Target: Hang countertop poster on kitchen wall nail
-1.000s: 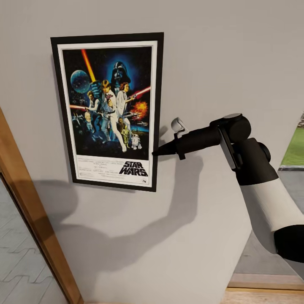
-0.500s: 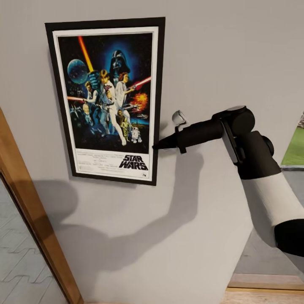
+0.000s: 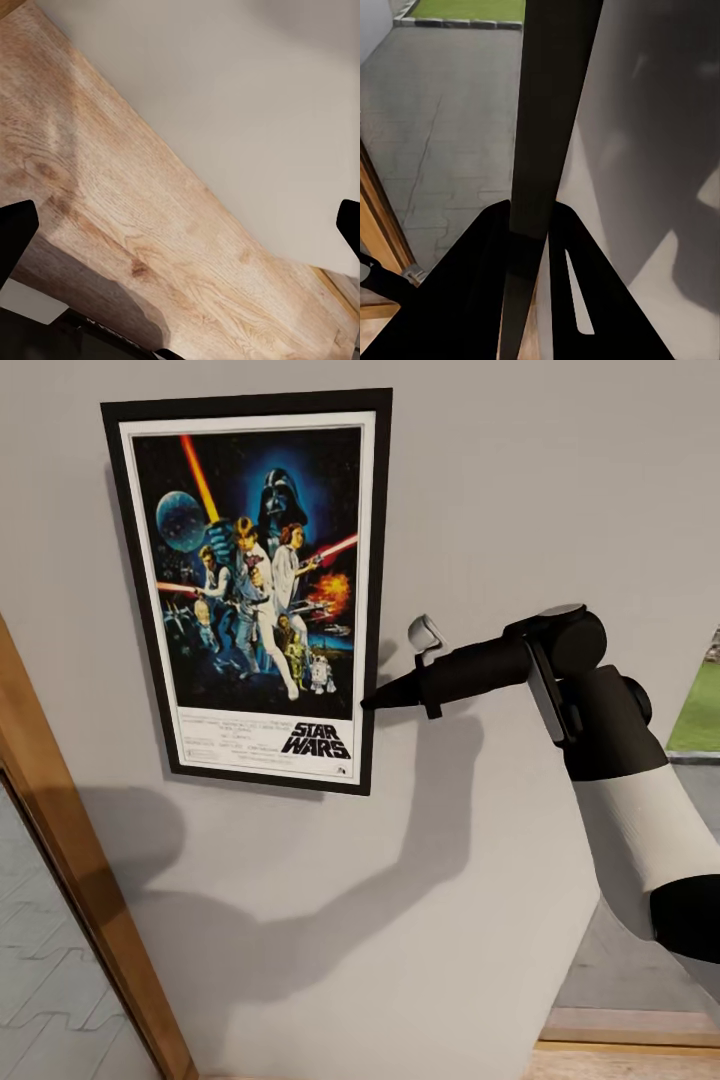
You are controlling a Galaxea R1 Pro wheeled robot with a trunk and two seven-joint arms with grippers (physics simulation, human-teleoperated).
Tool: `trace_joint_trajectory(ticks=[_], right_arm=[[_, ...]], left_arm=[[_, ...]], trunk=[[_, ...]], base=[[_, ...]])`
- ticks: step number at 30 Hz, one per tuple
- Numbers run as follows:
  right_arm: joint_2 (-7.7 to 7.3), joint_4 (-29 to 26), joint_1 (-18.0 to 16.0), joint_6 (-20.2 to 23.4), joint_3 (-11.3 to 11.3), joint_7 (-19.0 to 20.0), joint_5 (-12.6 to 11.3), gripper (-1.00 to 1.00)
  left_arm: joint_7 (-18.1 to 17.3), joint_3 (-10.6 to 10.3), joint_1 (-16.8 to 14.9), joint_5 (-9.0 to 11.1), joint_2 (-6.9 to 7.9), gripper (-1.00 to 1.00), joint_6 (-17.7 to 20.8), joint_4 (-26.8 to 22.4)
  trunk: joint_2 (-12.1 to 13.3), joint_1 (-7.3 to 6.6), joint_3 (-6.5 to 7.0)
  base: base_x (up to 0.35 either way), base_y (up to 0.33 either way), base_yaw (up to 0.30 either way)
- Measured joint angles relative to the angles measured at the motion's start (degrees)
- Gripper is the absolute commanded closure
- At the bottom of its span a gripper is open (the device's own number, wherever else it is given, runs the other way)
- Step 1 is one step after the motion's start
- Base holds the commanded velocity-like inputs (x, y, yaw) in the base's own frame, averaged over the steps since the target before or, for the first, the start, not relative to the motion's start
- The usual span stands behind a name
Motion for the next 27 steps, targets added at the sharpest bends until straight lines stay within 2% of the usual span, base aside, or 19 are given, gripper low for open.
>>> trace_joint_trajectory(ticks=[27], right_arm=[[-0.24, 0.0, 0.9, -0.3, 0.3, 0.1, -0.1, 1.00]], left_arm=[[0.0, 0.0, 0.0, 0.0, -0.02, -1.00, 0.0, 0.0]], trunk=[[0.0, 0.00, 0.00]], base=[[0.000, 0.000, 0.000]])
